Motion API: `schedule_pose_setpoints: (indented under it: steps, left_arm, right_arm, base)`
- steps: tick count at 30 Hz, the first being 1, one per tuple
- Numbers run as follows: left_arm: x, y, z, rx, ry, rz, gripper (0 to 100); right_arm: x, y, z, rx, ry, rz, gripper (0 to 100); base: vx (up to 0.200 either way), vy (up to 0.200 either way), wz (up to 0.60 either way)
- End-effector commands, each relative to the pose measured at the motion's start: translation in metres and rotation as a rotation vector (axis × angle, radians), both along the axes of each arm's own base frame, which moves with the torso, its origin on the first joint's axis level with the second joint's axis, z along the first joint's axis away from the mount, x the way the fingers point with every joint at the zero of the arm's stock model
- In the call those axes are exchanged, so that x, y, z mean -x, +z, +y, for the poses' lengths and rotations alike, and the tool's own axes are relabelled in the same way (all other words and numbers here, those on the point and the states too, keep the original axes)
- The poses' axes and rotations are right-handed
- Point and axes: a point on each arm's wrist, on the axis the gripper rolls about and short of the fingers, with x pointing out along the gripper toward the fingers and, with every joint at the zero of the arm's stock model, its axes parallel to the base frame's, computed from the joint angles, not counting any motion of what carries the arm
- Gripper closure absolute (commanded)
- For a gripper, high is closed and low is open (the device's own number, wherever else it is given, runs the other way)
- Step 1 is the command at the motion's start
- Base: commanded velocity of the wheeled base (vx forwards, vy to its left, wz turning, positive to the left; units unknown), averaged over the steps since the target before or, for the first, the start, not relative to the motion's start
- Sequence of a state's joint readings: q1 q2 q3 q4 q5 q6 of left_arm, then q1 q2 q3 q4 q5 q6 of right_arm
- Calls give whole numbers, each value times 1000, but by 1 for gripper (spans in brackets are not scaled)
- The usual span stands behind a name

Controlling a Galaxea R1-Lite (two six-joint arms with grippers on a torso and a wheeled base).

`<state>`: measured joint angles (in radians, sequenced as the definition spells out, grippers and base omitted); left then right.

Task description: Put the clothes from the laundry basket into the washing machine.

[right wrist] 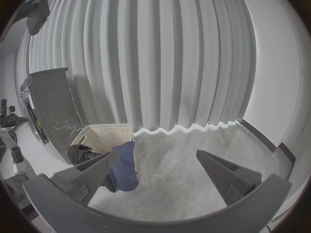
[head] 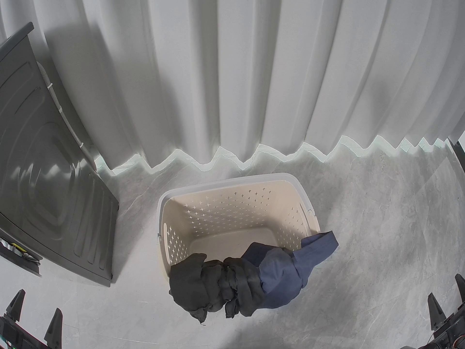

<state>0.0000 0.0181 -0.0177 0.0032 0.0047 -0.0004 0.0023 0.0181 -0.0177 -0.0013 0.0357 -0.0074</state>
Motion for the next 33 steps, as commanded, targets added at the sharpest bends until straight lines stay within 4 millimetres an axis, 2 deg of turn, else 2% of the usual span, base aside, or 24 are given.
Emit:
schedule_pose_setpoints:
  steps: [1,4,13,19,28,33]
  left_arm:
    - [0,-5,0,1,0,-2,0]
    - [0,-5,0,0,0,-2,0]
    - [0,-5,0,0,0,-1,0]
    - [0,-5,0,0,0,-1,0]
    - [0,-5,0,0,0,-1,0]
    - [0,-5,0,0,0,-2,0]
  right_arm:
    - [0,-5,0,0,2,-1,0]
    - [0,-5,0,0,2,-1,0]
    - [0,-5,0,0,2,-1,0]
    - [0,-5,0,0,2,-1,0]
    - [0,-5,0,0,2,-1,0]
    - [0,-5,0,0,2,-1,0]
  base:
    - [200,0,0]
    - [200,0,0]
    - [0,0,0]
    - [200,0,0]
    - [0,0,0]
    - [200,0,0]
